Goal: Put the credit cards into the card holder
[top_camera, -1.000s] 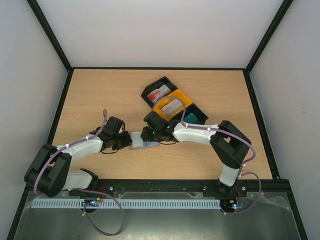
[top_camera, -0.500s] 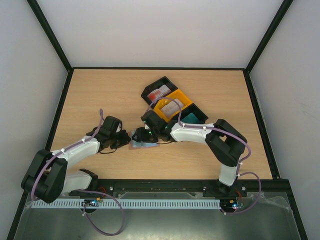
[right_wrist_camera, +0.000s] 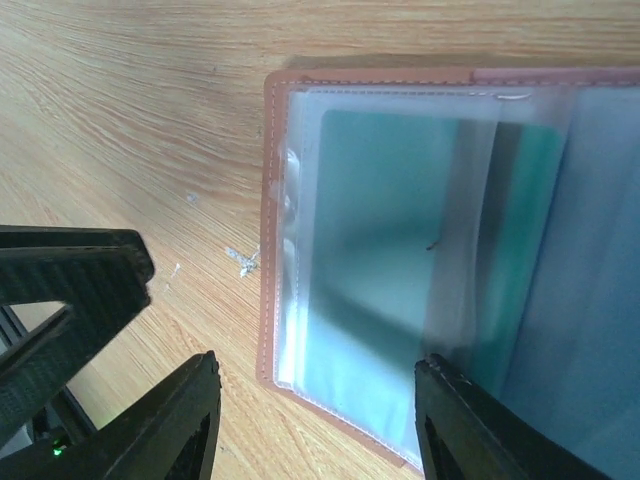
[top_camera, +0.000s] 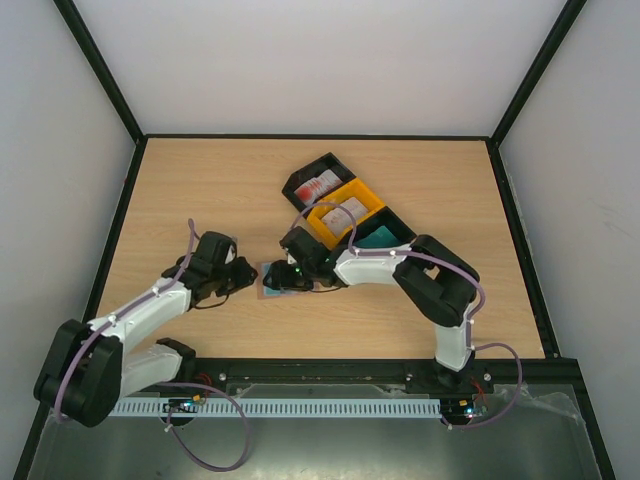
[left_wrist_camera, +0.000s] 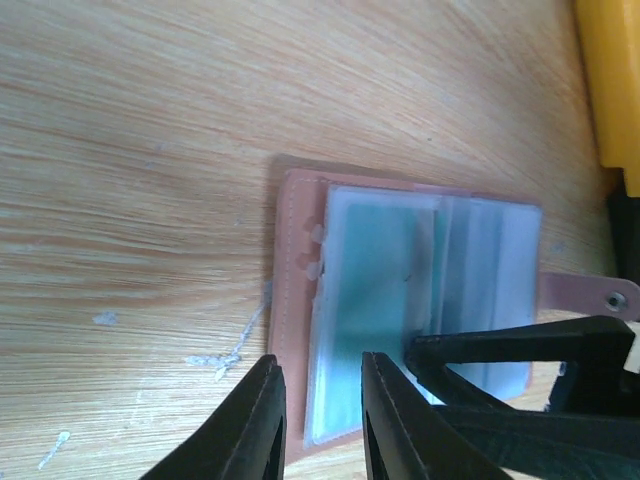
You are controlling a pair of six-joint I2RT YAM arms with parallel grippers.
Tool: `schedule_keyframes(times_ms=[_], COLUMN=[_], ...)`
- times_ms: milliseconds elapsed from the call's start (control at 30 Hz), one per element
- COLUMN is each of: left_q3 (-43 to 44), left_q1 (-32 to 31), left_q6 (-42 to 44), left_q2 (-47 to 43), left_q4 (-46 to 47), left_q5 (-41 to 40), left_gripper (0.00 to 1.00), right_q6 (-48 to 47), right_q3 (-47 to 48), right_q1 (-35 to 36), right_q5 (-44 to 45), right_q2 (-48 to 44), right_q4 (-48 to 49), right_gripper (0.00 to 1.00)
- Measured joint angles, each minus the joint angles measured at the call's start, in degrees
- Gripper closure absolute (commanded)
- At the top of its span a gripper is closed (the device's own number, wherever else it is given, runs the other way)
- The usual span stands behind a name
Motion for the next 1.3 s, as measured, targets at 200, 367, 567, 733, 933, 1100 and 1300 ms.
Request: schedule_keyframes(times_ms=[200, 367, 567, 733, 933, 1100, 1300], left_q3=[0.11, 1.29, 3.39, 3.56, 3.54, 3.56, 3.93], left_q1=[0.22, 0.24, 0.26, 0.26, 0.26, 0.26, 0.26], left_q6=[0.13, 0.81, 1.70, 0.37, -4.22, -6.86, -9.68], left_q2=[-5.84, -11.65, -15.82, -16.72, -15.98, -14.51, -6.62], left_q4=[-0.26, -0.52, -0.24, 1.16, 6.16, 9.79, 16.50], left_q5=[0.85, 1.62, 3.91, 6.73, 10.32, 11.21, 13.14], left_gripper=[0.70, 0.58, 0.35, 0.23, 0.08, 0.04, 0.06], right_q6=[-1.57, -5.57, -11.74, -16.41, -19.69, -23.10, -25.62], right_q3=[0.15, 0.15, 0.13, 0.15, 1.29, 7.76, 12.96], right_q1=[-1.90, -8.55, -17.29, -19.26, -19.76, -19.78, -19.78], right_q5=[3.06, 8.59, 18.12, 24.22, 26.01, 23.50, 21.31], right_q2=[-5.86, -17.20, -29.51, -34.14, -33.09, -27.56, -18.64], right_q4=[-4.17, -9.35, -17.44, -24.22, -30.40, -32.44, -32.48], right_gripper=[0.47, 0.46, 0.42, 0.40, 0.43, 0.46, 0.46])
